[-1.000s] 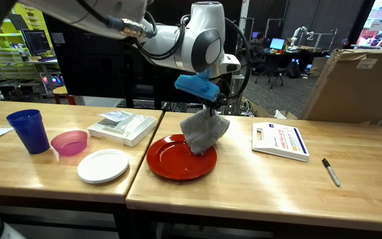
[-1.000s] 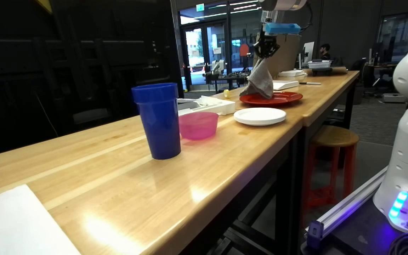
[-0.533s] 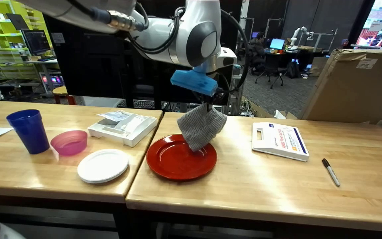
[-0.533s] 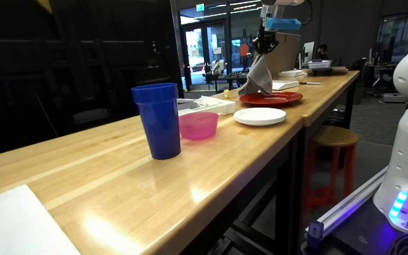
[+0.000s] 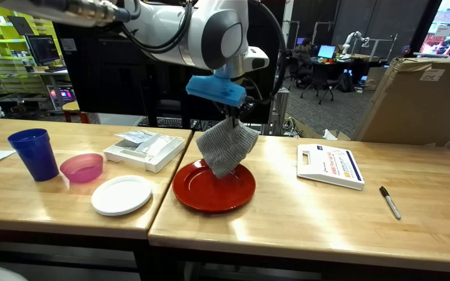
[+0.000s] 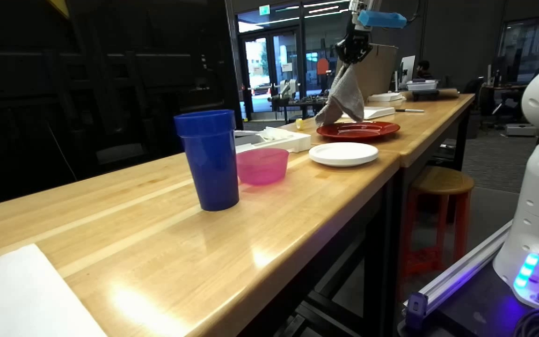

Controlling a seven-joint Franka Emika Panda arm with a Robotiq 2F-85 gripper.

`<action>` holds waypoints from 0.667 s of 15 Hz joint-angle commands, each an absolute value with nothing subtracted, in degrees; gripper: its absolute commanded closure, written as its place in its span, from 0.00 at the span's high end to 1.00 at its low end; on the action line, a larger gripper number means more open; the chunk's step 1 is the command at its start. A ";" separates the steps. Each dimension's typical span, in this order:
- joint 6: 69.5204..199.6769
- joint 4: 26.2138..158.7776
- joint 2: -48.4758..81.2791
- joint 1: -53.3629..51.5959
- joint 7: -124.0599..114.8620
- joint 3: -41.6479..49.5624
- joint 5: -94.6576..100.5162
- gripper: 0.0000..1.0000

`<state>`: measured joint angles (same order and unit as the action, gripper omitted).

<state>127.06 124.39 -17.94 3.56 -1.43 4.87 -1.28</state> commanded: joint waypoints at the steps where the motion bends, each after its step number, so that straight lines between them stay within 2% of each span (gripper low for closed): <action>1: 122.22 126.89 -21.37 2.63 1.51 4.81 -3.09 0.01; 10: 116.71 128.78 -19.85 2.47 1.83 4.72 -3.16 0.01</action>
<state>118.09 127.85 -19.92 2.12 1.02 4.70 -2.87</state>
